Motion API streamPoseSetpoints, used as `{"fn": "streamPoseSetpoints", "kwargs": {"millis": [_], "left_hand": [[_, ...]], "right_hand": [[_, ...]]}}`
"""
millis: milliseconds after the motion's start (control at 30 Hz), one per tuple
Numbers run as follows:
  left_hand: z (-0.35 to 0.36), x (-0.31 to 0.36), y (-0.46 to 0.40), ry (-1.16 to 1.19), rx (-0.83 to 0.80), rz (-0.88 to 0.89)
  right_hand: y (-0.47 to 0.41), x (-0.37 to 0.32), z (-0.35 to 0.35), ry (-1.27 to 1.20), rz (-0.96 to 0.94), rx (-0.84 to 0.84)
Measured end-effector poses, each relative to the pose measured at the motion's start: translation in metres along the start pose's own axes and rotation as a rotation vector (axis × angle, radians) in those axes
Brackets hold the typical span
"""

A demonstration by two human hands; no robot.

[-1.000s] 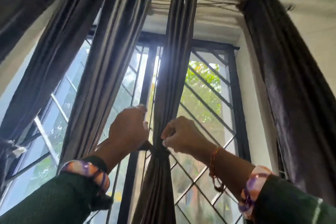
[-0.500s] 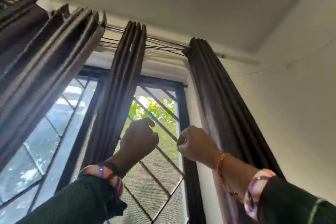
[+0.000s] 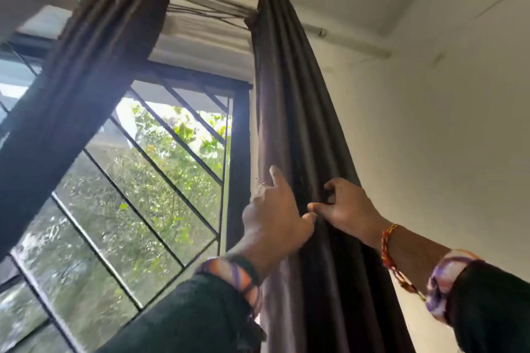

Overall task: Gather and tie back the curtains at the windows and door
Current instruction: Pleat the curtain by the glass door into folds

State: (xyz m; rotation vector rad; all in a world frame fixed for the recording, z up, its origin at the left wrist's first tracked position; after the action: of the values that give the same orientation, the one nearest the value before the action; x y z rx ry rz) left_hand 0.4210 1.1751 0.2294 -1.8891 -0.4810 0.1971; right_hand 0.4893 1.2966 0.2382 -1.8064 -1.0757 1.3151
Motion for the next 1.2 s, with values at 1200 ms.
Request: {"fn": "streamPoseSetpoints", "kwargs": {"millis": [1200], "left_hand": [[0.095,-0.078,0.2,-0.016,-0.071,-0.211]], "right_hand": [[0.27,0.103,0.069,-0.152,-0.138,0.196]]}}
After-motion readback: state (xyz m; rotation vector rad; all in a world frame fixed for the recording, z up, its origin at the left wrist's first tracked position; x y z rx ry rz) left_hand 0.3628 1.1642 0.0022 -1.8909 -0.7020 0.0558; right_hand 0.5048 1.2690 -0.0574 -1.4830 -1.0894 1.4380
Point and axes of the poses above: each hand's wrist, its own y-axis away from the middle knuckle, its own z-axis out of the palm, x = y × z, the point moved 9 cm from there along -y, towards the middle knuckle, and after that the axes turned 2 degrees about z, right-handed, at the moved point
